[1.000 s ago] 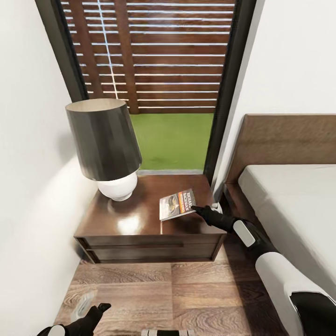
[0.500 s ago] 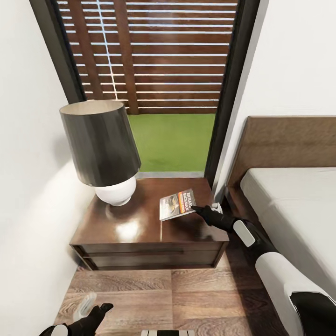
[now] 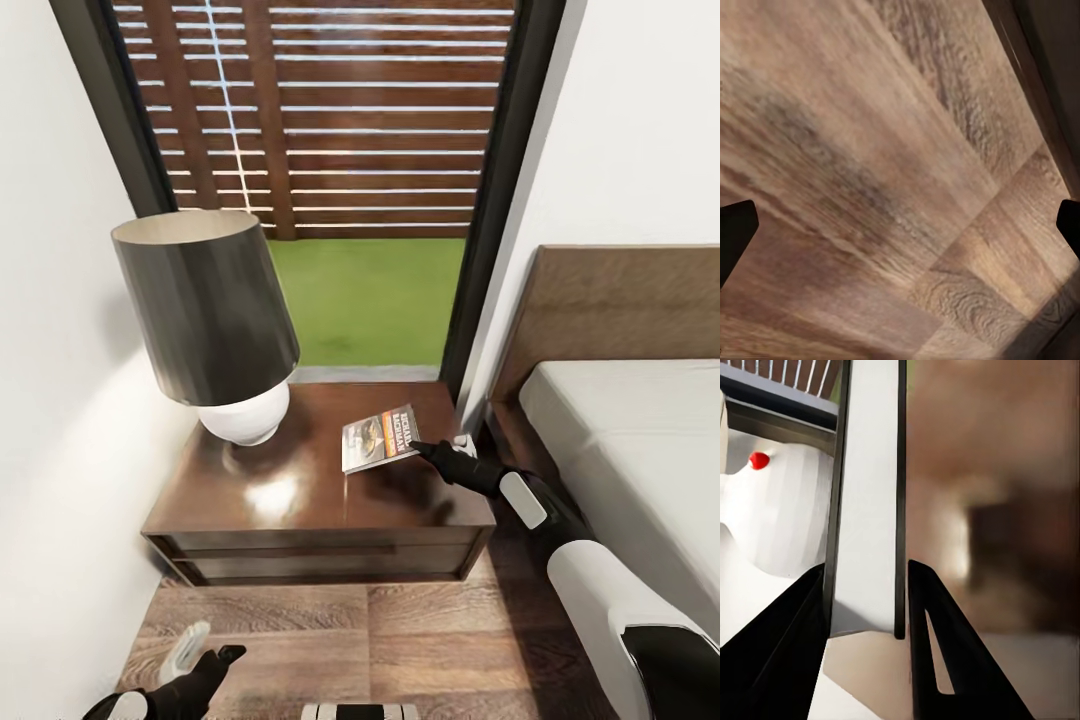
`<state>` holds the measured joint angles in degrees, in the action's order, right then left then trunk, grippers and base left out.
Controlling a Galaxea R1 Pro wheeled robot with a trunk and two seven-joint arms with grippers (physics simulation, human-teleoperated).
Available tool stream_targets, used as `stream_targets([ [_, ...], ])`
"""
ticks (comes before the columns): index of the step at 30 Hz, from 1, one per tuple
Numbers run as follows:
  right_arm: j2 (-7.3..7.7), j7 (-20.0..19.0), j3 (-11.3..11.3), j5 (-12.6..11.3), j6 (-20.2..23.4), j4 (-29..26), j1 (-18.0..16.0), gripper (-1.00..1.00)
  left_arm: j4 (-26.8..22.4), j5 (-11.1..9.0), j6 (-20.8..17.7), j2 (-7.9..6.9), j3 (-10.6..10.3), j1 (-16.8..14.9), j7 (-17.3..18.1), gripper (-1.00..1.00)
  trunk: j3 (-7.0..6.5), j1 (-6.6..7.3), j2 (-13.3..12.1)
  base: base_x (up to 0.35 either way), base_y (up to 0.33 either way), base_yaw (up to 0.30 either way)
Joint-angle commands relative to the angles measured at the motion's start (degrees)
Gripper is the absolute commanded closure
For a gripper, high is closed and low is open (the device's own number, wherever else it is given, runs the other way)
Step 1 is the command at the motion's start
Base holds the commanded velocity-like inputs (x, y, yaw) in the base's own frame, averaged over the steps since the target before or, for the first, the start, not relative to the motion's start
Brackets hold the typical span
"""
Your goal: In the bedroom, move the book from the bed onto either nightstand, and place the two sandals side by side next to the bed.
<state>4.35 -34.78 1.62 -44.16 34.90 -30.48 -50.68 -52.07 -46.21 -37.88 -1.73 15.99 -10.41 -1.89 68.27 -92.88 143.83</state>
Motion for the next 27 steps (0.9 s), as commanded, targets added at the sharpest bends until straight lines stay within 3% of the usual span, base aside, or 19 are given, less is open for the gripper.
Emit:
stream_targets([
  [1,0.05,0.07,0.18,-0.59,0.34,-0.02,-0.03,1.0,-0.15,-0.44,-0.39,0.04,0.1,-0.04,-0.21,-1.0,0.27,-0.01,0.04,0.002,0.0,0.0],
  [12,0.05,0.07,0.17,-0.58,0.35,-0.02,-0.03,1.0,-0.22,-0.37,-0.45,0.06,0.09,-0.05,-0.14,-1.0,2.71,-0.29,0.18,0.0,0.0,0.0],
  [27,0.05,0.07,0.23,-0.64,0.35,-0.02,-0.03,1.0,-0.22,-0.2,-0.51,0.06,0.09,-0.05,-0.13,-1.0,2.71,-0.29,0.18,0.0,0.0,0.0],
])
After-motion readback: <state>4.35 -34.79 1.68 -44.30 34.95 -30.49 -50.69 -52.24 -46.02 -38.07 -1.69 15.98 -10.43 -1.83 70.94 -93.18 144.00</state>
